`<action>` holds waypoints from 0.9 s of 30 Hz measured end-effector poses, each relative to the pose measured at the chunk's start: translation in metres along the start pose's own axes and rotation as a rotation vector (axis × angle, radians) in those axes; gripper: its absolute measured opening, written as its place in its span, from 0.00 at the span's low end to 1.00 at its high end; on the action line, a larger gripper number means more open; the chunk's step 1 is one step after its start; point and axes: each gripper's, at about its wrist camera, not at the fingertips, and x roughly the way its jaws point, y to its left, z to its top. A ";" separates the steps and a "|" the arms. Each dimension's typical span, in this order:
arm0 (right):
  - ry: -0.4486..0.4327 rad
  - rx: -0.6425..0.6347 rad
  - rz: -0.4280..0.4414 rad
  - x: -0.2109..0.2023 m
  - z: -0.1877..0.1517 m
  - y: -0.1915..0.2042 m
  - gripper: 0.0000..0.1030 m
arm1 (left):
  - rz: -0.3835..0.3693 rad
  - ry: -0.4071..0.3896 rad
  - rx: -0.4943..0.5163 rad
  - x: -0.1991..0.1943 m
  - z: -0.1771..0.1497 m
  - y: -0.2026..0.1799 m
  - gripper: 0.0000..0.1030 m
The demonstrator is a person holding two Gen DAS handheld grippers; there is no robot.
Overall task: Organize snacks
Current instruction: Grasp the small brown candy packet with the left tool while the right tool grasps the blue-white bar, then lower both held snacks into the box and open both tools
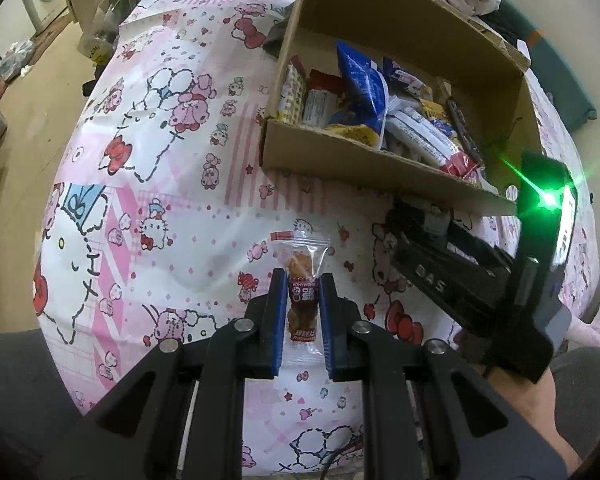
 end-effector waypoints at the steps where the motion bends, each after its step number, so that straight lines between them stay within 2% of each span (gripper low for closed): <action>1: 0.006 0.005 0.007 -0.002 -0.001 -0.005 0.68 | 0.000 -0.002 -0.004 -0.001 0.000 0.001 0.12; 6: 0.032 0.032 0.053 -0.029 -0.011 -0.015 0.68 | 0.005 -0.026 -0.018 -0.007 0.004 0.005 0.12; 11: 0.042 0.118 0.151 -0.063 -0.025 -0.030 0.68 | 0.015 -0.054 -0.022 -0.013 0.006 0.008 0.12; 16: -0.003 0.138 0.226 -0.101 -0.035 -0.036 0.68 | 0.026 -0.059 -0.043 -0.016 0.005 0.014 0.12; 20: -0.047 0.132 0.268 -0.129 -0.029 -0.033 0.68 | 0.048 -0.142 -0.010 -0.039 0.009 0.010 0.12; 27: -0.192 0.143 0.359 -0.174 0.004 -0.046 0.68 | 0.008 -0.287 0.038 -0.094 0.043 -0.006 0.12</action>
